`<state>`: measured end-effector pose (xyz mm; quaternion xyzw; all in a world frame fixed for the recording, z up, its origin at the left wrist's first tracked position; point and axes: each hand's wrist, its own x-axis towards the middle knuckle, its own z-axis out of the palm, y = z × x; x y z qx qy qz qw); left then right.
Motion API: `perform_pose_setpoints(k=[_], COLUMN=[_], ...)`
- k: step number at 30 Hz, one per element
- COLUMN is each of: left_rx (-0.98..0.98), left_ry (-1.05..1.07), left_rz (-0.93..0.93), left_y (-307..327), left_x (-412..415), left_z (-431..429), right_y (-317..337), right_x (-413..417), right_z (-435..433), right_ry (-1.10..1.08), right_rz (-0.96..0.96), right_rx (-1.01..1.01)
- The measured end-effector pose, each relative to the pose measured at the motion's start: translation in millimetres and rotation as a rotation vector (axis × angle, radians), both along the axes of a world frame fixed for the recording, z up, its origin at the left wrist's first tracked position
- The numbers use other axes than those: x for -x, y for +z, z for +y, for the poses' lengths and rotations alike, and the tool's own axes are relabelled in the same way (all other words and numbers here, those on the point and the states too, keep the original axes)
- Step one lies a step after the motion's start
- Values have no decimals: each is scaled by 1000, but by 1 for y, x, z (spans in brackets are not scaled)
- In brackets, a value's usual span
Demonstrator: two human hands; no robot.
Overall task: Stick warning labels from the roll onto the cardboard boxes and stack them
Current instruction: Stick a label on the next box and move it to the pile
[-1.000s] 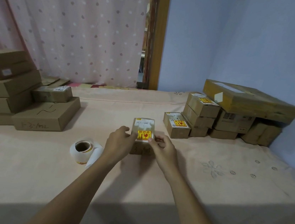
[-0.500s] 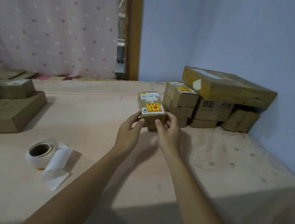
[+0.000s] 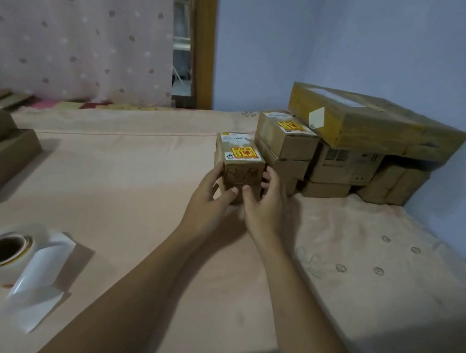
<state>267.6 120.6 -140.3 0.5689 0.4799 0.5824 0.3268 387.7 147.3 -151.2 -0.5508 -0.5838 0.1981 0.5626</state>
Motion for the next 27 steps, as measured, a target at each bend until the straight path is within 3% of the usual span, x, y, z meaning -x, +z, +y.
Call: perform_pose_setpoints(k=[17,21,23,27], left_rx=[36,26,-12,-128], left_ry=[-86,-34,29,189], left_rz=[63,127,196,509], left_y=[-16,-18,-14,1], left_x=[5,8,10,20], left_z=[8,6,1,-20], right_y=[-17,-15,-12,-6], right_x=[-4,-4,-2,4], right_z=[3,-4,-10,-22], right_ry=[48,18,14,53], right_rz=[-127,-152,-186,-255], right_rx=[37,-82,-144,-206])
